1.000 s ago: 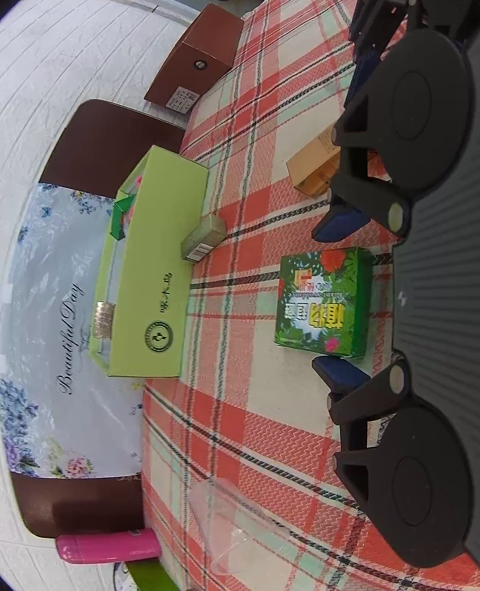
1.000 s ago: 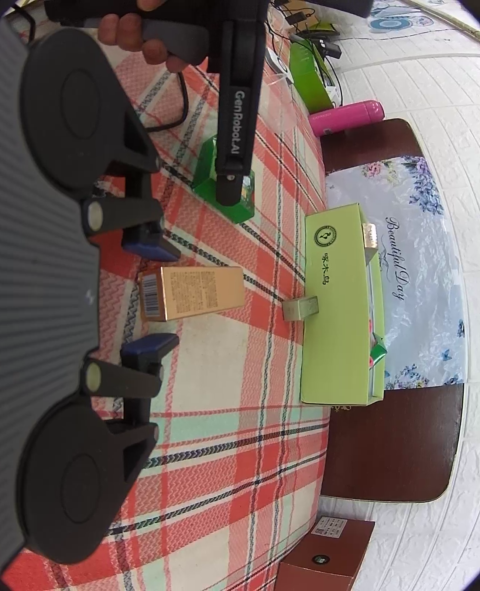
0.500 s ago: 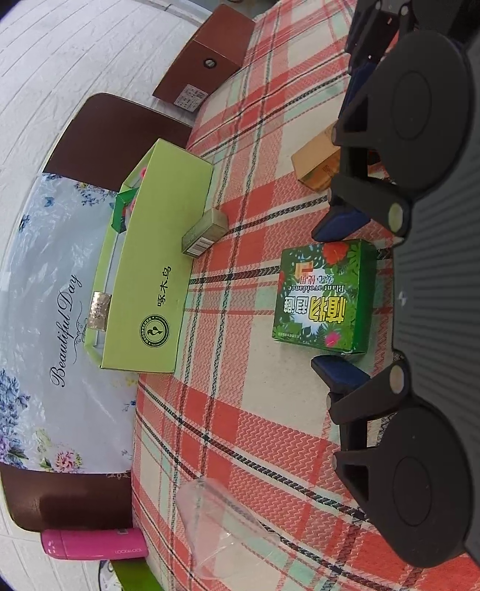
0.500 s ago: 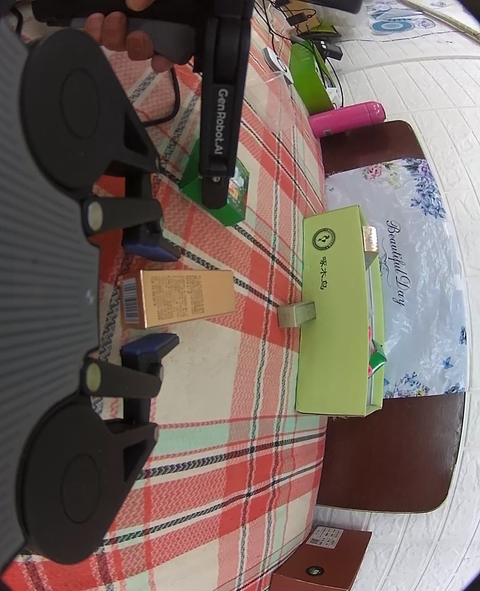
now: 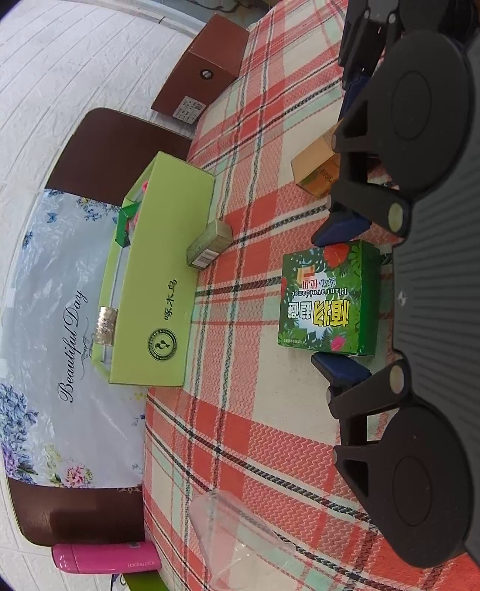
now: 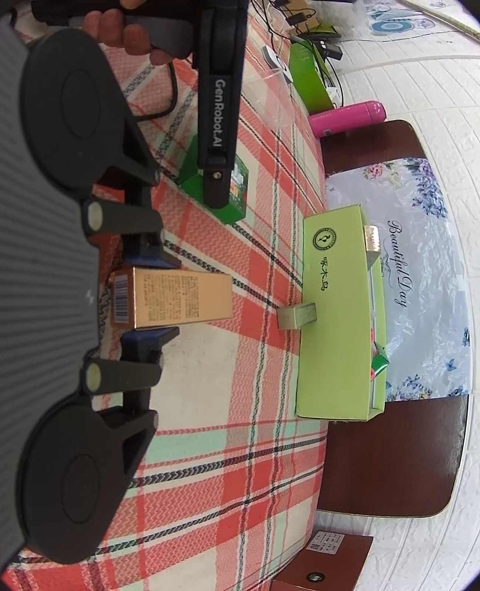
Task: Organize objects
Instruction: 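Carry the candy box and gold box into the green box and release, then withdraw both grippers and reach toward the clear cup and olive box, then grasp the clear plastic cup with left gripper while right gripper grasps the olive box, then carry the cup and olive box into the green box and release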
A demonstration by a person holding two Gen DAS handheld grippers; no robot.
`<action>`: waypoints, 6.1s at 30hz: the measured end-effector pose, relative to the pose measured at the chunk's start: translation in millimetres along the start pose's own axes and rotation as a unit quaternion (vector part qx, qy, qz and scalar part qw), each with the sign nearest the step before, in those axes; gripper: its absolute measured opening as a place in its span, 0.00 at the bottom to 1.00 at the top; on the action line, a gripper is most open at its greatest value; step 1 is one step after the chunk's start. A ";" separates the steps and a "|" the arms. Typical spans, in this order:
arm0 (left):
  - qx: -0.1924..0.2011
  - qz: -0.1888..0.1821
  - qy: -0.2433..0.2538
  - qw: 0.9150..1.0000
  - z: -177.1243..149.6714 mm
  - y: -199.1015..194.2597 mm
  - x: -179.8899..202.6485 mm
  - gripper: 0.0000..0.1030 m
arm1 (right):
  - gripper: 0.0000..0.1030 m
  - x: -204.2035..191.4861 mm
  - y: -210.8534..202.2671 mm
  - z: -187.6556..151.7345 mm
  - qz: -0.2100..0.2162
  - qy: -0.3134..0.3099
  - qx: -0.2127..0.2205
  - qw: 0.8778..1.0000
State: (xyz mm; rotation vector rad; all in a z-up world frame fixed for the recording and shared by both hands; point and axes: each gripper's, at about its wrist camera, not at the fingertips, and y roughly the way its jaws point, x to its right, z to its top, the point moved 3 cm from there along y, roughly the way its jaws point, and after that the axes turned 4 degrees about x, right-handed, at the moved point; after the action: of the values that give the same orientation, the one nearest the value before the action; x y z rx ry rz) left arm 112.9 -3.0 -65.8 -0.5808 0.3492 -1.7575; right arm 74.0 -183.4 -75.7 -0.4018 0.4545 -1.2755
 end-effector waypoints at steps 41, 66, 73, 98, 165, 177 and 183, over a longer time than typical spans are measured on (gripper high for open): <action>0.116 -0.008 -0.034 0.993 169.3 100.0 -22.4 0.82 | 0.95 23.4 139.2 152.1 -0.085 -0.132 0.204 0.966; 0.042 0.074 0.001 0.996 69.3 -17.1 23.0 0.83 | 1.00 18.7 10.8 59.4 -0.048 0.020 0.114 0.992; 0.023 0.087 -0.021 0.996 47.0 -22.3 16.1 0.83 | 1.00 18.3 7.2 32.2 -0.055 0.039 0.093 0.993; 0.048 0.204 -0.130 0.969 39.7 -36.6 -119.0 0.83 | 1.00 26.9 18.1 22.6 -0.046 0.069 0.065 0.994; -0.007 -0.063 -0.045 0.997 22.9 24.9 8.3 0.07 | 0.22 15.3 42.1 25.3 -0.034 0.009 0.006 0.999; 0.058 -0.093 -0.028 0.994 74.1 2.1 22.3 0.05 | 0.22 14.0 11.9 65.3 -0.021 -0.003 0.087 0.996; 0.081 -0.109 -0.021 0.990 123.4 14.3 33.3 0.05 | 0.22 27.7 15.4 113.9 -0.039 -0.024 0.142 0.989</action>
State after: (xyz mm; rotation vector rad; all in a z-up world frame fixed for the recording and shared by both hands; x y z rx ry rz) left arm 186.5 -30.5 35.9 -0.5537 0.1134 -1.9587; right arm 153.7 -202.4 9.7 -0.2108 0.2132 -1.3798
